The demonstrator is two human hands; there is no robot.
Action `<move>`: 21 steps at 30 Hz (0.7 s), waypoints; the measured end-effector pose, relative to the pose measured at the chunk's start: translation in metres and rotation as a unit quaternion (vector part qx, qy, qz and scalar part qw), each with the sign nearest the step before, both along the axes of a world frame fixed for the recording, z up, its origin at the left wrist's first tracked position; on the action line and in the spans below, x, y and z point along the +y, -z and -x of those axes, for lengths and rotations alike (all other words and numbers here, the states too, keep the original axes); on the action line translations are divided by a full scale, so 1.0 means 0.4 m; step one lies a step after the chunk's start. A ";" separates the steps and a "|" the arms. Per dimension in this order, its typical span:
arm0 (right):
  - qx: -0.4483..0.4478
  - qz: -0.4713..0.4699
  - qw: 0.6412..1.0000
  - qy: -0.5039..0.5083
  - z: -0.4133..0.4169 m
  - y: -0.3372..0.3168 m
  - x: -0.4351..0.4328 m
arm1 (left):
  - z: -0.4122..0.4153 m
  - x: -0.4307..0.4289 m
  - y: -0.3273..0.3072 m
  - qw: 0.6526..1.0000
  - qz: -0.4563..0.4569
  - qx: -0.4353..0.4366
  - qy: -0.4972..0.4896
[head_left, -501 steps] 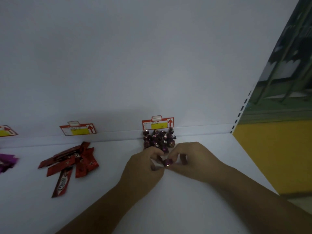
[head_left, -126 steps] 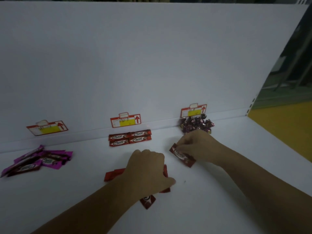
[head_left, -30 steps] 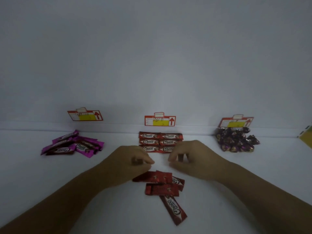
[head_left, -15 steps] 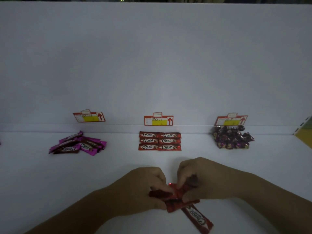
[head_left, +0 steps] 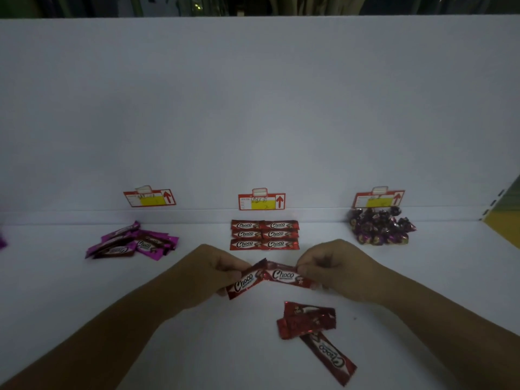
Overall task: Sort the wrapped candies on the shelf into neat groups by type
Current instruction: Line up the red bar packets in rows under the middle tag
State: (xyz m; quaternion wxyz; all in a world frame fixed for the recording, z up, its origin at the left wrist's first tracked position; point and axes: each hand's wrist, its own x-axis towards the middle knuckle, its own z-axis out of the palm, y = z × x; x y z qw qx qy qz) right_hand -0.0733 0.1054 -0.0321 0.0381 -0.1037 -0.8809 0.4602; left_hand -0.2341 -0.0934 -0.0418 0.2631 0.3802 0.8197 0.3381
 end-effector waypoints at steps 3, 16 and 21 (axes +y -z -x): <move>-0.017 0.057 0.998 0.017 0.014 -0.002 0.008 | 0.008 0.008 0.003 1.000 0.003 -0.003 -0.013; -0.043 -0.101 0.993 0.052 0.069 0.030 0.043 | 0.034 0.032 0.010 0.981 0.012 0.192 0.018; -0.023 -0.232 0.972 0.041 0.064 0.035 0.048 | 0.021 0.014 0.040 0.954 -0.021 0.292 0.067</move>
